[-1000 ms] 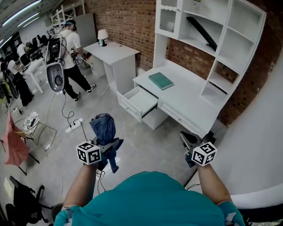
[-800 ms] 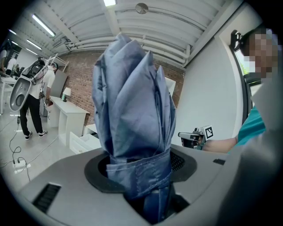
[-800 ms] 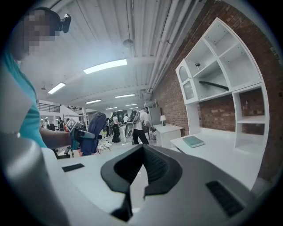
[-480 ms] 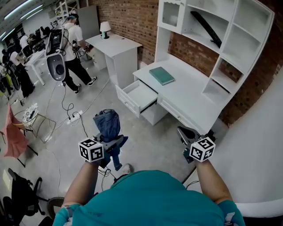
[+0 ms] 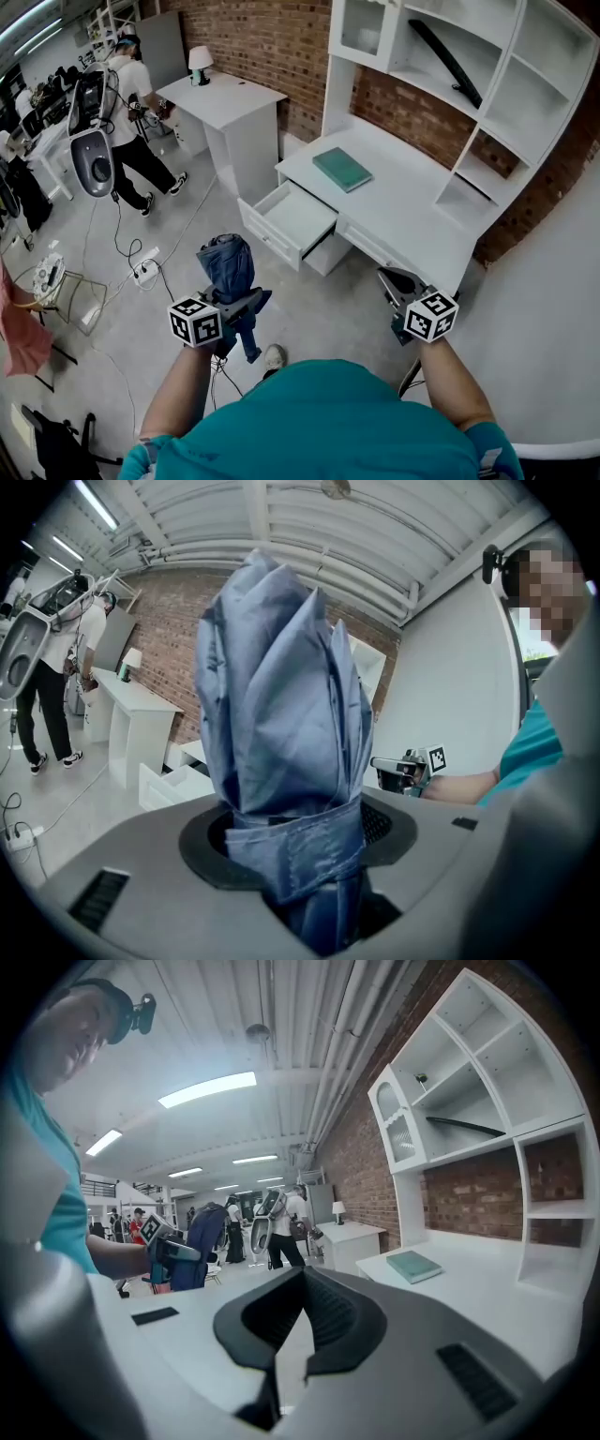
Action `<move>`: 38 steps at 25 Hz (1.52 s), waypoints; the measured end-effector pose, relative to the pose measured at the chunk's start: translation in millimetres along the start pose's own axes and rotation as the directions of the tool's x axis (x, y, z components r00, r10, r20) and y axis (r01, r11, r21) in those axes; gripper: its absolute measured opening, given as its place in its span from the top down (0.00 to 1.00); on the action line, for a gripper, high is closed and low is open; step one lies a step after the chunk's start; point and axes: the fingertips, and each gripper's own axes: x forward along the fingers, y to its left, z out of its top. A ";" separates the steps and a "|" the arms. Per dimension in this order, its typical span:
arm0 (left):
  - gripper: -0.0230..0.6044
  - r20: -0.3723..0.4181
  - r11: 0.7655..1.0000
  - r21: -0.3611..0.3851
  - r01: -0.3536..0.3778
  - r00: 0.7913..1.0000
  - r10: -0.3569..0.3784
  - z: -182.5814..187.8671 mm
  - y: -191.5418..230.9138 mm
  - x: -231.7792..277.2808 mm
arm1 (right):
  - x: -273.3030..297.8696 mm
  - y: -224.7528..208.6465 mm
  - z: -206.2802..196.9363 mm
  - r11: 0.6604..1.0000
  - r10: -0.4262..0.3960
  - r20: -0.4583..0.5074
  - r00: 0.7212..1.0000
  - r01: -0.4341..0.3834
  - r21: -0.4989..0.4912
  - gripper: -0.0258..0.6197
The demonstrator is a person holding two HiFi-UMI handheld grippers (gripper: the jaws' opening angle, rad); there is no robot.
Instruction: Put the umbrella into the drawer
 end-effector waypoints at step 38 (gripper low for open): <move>0.56 -0.084 0.999 -0.030 -0.014 0.996 0.011 113.5 213.5 159.5 | 254.3 -192.1 48.4 0.997 0.030 -0.055 0.998 -0.026 0.070 0.93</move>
